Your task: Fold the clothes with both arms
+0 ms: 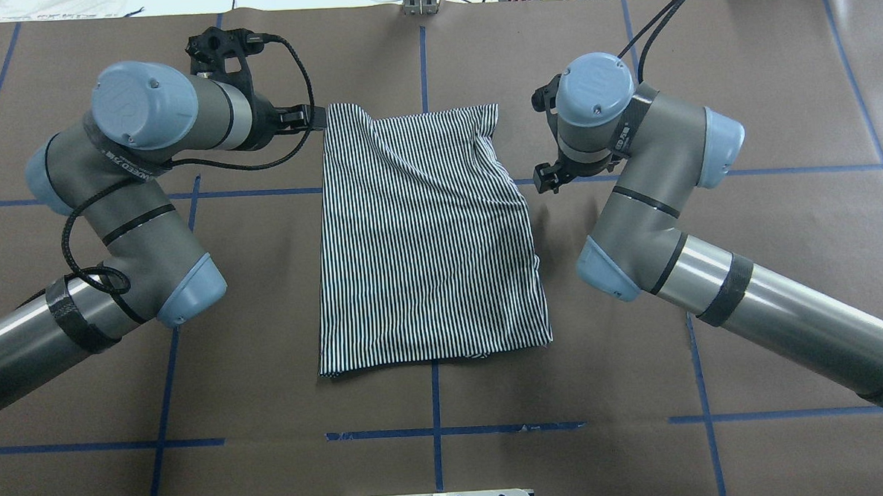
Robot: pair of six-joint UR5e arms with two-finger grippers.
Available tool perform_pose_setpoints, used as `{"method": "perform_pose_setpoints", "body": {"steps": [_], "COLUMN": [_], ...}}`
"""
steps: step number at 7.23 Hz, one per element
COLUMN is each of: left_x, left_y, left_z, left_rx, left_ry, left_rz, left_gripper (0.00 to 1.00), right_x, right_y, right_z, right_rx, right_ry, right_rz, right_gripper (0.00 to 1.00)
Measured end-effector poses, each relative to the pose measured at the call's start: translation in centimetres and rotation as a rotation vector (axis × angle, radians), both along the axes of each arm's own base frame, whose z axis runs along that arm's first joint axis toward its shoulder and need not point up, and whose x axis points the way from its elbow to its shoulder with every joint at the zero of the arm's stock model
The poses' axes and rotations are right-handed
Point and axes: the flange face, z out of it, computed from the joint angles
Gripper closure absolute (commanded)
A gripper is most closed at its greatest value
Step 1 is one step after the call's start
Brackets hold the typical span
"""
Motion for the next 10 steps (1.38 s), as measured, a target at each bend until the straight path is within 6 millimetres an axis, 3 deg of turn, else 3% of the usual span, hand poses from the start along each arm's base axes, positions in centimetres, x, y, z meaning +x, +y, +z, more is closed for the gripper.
{"method": "perform_pose_setpoints", "body": {"steps": [2, 5, 8, 10], "left_x": [-0.1, -0.4, -1.0, -1.3], "left_y": [0.0, 0.2, 0.9, 1.7], "left_z": [-0.1, -0.8, -2.5, -3.3], "left_rx": [0.000, -0.001, -0.010, -0.038], "left_ry": [0.001, 0.018, 0.074, 0.120], "left_rz": [0.000, -0.008, -0.020, -0.011], "left_gripper": [0.00, 0.00, 0.00, 0.00], "right_x": [0.4, -2.9, -5.0, -6.7], "right_y": [-1.8, -6.1, -8.0, -7.7], "right_z": [-3.7, -10.2, -13.0, -12.1], "right_rx": [0.020, 0.054, 0.041, 0.013], "right_ry": [-0.049, -0.112, -0.195, -0.181], "right_rz": [0.006, 0.031, 0.086, 0.084], "right_gripper": [0.00, 0.00, 0.00, 0.00]}}
